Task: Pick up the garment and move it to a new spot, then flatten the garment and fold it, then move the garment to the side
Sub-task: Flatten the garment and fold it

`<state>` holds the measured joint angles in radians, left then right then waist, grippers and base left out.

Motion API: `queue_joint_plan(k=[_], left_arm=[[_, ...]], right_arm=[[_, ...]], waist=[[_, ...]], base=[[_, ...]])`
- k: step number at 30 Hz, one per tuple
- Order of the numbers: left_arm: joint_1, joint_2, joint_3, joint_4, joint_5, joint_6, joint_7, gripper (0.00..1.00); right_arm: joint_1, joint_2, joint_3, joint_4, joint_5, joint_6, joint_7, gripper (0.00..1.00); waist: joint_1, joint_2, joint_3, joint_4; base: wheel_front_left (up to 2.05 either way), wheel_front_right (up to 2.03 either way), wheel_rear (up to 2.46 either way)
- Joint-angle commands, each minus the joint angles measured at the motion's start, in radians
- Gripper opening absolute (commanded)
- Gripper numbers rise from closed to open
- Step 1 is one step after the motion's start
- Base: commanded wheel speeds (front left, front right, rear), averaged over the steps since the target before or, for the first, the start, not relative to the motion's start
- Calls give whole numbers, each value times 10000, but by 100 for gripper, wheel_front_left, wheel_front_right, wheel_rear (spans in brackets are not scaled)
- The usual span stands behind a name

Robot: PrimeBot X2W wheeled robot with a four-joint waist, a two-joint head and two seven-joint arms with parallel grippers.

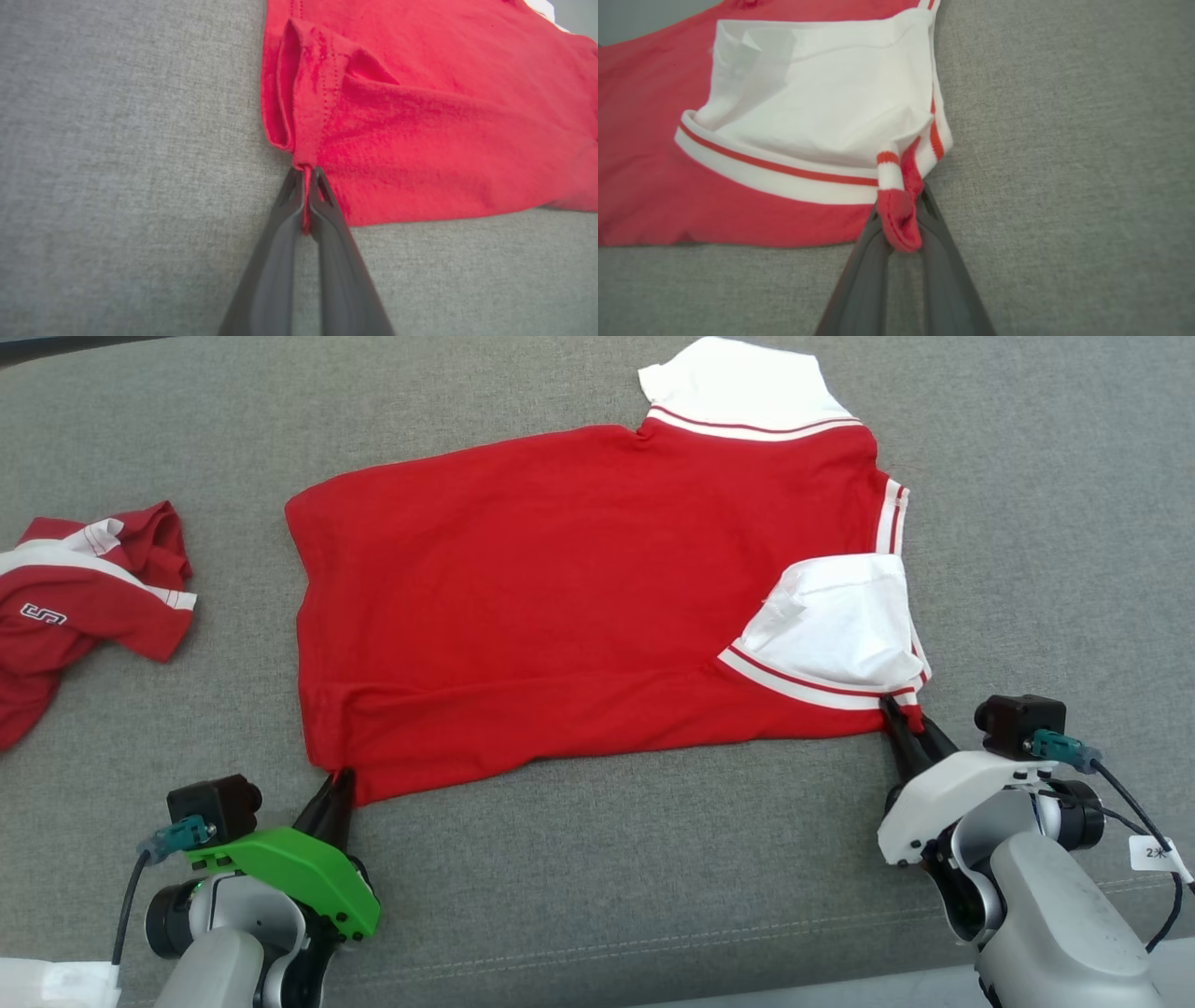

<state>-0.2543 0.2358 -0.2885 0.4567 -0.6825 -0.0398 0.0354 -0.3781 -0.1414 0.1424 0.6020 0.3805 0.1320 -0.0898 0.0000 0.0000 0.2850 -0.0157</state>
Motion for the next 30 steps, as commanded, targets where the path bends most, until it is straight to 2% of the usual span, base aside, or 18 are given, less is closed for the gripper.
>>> queue_joint_plan(k=[1, 13, 23, 29, 30], left_arm=[[230, 57, 1, -37, -43, 14, 111, 0], [1210, 639, 23, -1709, -231, 296, 770, 0], [2158, 925, 119, -2956, -432, 733, 1259, 0], [2420, 897, 106, -3322, -607, 805, 1431, 0], [2398, 859, 76, -3314, -633, 773, 1460, 0]], right_arm=[[180, -144, -8, -14, 152, -25, 17, 0], [1582, -376, -352, -1866, 762, -22, 670, 0], [3158, -39, -1225, -3733, 439, -22, 1685, 0], [3363, 167, -1389, -4080, 265, -22, 1967, 0], [3355, 184, -1395, -4063, 251, -22, 1998, 19]], waist=[[0, 0, -13, -4], [0, 0, -305, 41], [0, 0, -489, 79], [0, 0, -473, 49], [0, 0, -469, 56]], base=[[0, 0, 0], [0, 0, 0], [0, 0, 0], [0, 0, 0], [0, 0, 0]])
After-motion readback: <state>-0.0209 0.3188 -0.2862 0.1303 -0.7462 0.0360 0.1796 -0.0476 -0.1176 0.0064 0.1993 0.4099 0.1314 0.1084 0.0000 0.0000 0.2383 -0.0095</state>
